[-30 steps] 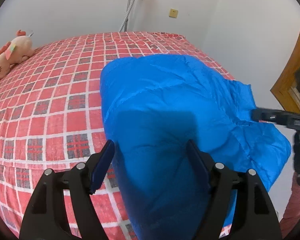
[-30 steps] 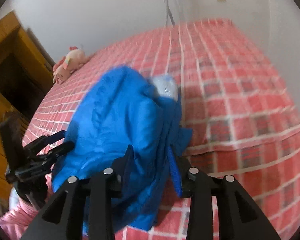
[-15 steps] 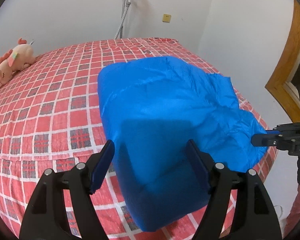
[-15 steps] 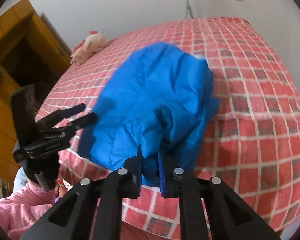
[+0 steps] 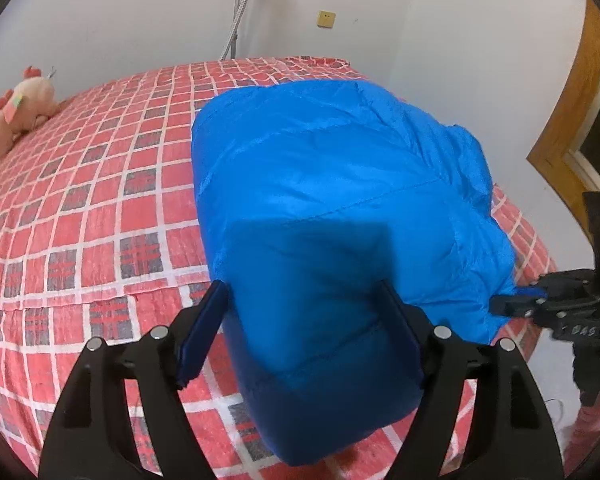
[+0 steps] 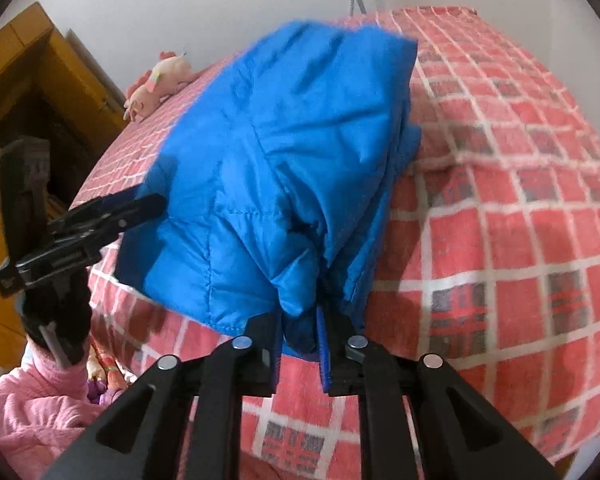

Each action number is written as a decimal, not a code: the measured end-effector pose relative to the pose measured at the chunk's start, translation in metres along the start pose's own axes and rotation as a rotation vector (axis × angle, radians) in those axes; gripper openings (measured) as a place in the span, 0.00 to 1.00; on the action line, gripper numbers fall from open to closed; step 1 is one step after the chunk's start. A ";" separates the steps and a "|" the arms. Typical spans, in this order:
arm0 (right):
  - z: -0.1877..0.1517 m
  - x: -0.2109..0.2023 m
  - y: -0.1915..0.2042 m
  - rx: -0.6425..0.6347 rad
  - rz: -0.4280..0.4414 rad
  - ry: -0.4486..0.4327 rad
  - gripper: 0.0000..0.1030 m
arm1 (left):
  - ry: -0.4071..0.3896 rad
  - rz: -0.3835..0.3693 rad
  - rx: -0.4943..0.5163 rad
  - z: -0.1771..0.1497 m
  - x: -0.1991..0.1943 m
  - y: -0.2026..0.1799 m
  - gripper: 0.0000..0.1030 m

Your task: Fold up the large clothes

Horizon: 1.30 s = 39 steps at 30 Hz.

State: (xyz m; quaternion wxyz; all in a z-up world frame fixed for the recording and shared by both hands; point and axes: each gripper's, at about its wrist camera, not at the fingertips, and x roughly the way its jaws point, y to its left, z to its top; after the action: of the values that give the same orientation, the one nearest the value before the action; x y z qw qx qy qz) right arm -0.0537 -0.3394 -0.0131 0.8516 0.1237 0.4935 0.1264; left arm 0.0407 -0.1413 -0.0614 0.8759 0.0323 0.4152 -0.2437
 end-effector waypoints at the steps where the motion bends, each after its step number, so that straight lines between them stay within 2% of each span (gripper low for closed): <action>1: 0.003 -0.009 0.002 -0.010 -0.013 -0.016 0.20 | -0.010 0.006 -0.008 0.003 -0.005 0.004 0.71; 3: 0.012 -0.030 0.007 -0.025 -0.033 -0.056 0.26 | -0.042 0.029 -0.009 0.011 -0.015 0.008 0.71; 8: 0.053 -0.051 0.021 -0.059 -0.057 -0.154 0.26 | -0.098 0.072 -0.001 0.041 -0.027 0.007 0.71; 11: 0.088 -0.029 0.026 -0.050 -0.061 -0.161 0.26 | -0.111 0.087 -0.010 0.059 -0.021 0.005 0.71; 14: 0.111 0.001 0.024 -0.032 -0.113 -0.162 0.26 | -0.110 0.107 -0.026 0.071 -0.007 0.004 0.71; 17: 0.127 0.031 0.009 0.023 -0.160 -0.151 0.26 | -0.067 0.096 -0.063 0.077 0.016 0.008 0.71; 19: 0.129 0.041 0.000 0.046 -0.184 -0.150 0.26 | -0.037 0.096 -0.078 0.075 0.030 0.010 0.72; 23: 0.120 0.055 -0.013 0.068 -0.204 -0.140 0.25 | -0.051 0.111 -0.080 0.067 0.042 0.008 0.74; 32: 0.098 0.076 -0.013 0.022 -0.265 -0.219 0.23 | -0.053 0.142 -0.077 0.059 0.053 0.009 0.74; 39: 0.096 0.081 -0.018 0.046 -0.238 -0.239 0.23 | -0.049 0.159 -0.075 0.057 0.059 0.009 0.74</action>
State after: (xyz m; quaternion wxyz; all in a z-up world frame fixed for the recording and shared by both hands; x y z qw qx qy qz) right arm 0.0704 -0.3375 -0.0383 0.9101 0.0979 0.4028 -0.0021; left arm 0.1170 -0.1723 -0.0694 0.9029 0.0264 0.3988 -0.1584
